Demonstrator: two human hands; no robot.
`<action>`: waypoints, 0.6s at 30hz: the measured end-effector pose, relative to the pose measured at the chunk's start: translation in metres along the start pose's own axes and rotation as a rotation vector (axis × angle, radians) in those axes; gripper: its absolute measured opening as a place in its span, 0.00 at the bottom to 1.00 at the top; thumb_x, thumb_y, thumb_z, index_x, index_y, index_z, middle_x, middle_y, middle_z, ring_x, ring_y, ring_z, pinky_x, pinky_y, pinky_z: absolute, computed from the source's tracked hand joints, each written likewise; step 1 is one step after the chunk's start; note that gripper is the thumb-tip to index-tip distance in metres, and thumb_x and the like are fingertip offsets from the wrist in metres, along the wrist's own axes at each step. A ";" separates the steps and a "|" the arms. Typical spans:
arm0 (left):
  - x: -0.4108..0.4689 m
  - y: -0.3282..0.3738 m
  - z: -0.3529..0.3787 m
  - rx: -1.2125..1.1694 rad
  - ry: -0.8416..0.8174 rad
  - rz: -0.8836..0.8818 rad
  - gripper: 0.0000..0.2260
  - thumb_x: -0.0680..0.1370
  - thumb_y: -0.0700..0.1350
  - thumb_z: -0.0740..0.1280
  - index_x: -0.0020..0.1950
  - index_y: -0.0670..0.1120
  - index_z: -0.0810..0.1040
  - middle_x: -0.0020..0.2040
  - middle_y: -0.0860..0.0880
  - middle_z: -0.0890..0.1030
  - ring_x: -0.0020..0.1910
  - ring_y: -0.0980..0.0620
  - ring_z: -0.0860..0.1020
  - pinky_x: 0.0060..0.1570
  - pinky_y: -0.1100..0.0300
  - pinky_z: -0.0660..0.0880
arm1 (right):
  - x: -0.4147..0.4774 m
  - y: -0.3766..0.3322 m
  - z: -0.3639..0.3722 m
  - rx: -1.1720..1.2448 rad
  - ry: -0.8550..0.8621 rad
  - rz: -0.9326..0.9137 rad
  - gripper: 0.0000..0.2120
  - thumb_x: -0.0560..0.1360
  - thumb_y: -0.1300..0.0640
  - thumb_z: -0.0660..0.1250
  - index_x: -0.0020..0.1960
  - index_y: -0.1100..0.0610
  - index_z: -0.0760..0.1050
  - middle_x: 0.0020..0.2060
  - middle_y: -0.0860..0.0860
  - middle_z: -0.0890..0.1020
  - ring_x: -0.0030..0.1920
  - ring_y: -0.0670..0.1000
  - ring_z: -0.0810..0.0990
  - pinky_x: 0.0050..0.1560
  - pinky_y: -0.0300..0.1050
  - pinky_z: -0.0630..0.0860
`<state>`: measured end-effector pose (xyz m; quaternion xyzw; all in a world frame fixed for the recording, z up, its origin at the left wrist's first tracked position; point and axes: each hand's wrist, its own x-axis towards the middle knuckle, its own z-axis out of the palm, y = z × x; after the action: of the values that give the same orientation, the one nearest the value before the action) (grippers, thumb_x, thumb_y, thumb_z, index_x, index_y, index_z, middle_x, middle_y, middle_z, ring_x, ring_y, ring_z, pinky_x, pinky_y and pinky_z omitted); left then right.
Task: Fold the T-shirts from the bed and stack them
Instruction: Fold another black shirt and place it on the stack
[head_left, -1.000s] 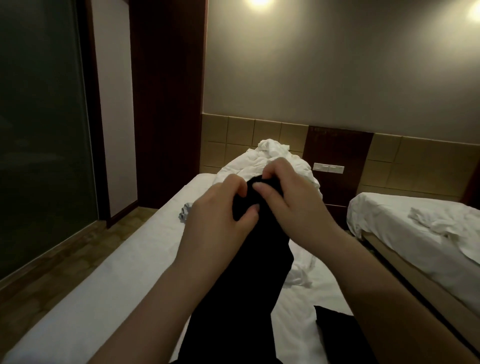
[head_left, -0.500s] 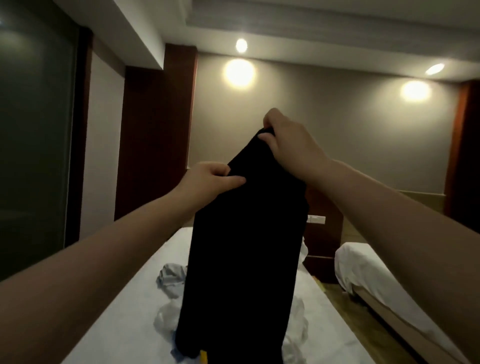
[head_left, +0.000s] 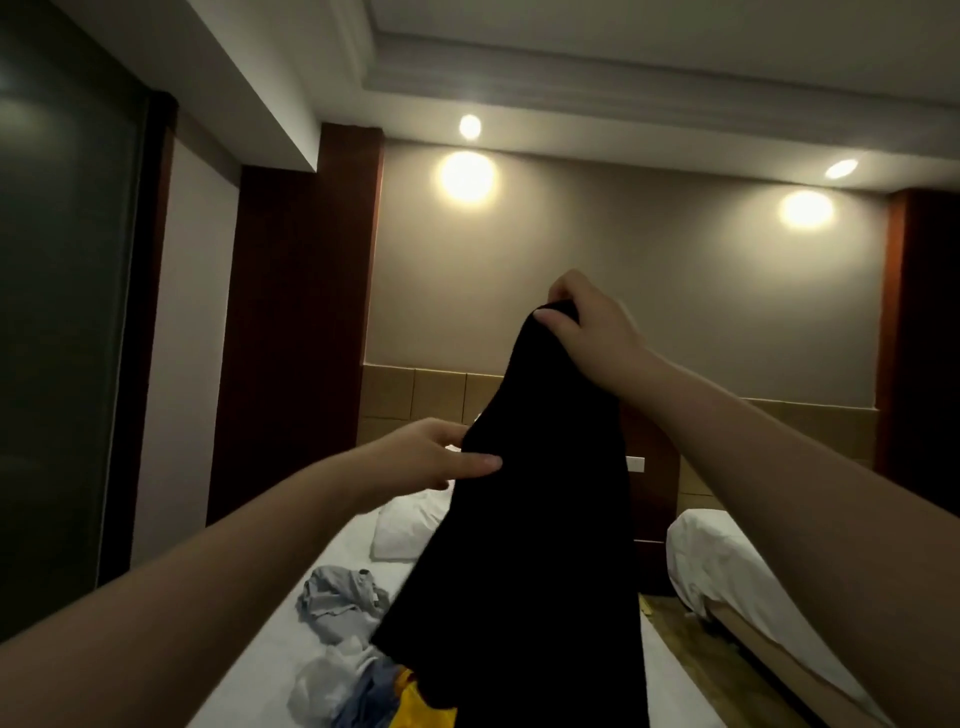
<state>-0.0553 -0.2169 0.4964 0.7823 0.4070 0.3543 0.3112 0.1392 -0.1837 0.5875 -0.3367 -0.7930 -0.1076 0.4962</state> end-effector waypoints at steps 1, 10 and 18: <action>0.004 -0.006 0.006 -0.013 0.014 -0.005 0.26 0.64 0.59 0.71 0.59 0.49 0.79 0.56 0.49 0.81 0.59 0.48 0.77 0.64 0.48 0.70 | -0.002 -0.001 0.001 0.000 -0.014 -0.024 0.05 0.78 0.57 0.62 0.48 0.58 0.68 0.41 0.51 0.73 0.43 0.51 0.70 0.36 0.42 0.60; 0.017 -0.057 0.040 -0.103 0.037 -0.126 0.14 0.78 0.47 0.62 0.59 0.41 0.78 0.57 0.42 0.80 0.57 0.48 0.78 0.55 0.61 0.74 | -0.009 0.028 -0.012 -0.024 -0.011 0.023 0.06 0.76 0.55 0.66 0.48 0.55 0.70 0.45 0.50 0.75 0.46 0.49 0.71 0.39 0.38 0.59; 0.005 -0.062 0.009 -0.199 0.188 -0.176 0.07 0.78 0.40 0.61 0.48 0.42 0.79 0.44 0.46 0.81 0.46 0.51 0.79 0.44 0.60 0.73 | -0.031 0.066 -0.037 0.148 -0.595 0.408 0.14 0.68 0.54 0.74 0.52 0.48 0.76 0.46 0.49 0.79 0.44 0.48 0.79 0.40 0.36 0.75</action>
<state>-0.0711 -0.1851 0.4450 0.6723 0.4641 0.4358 0.3777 0.2169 -0.1666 0.5679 -0.4676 -0.8249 0.1536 0.2782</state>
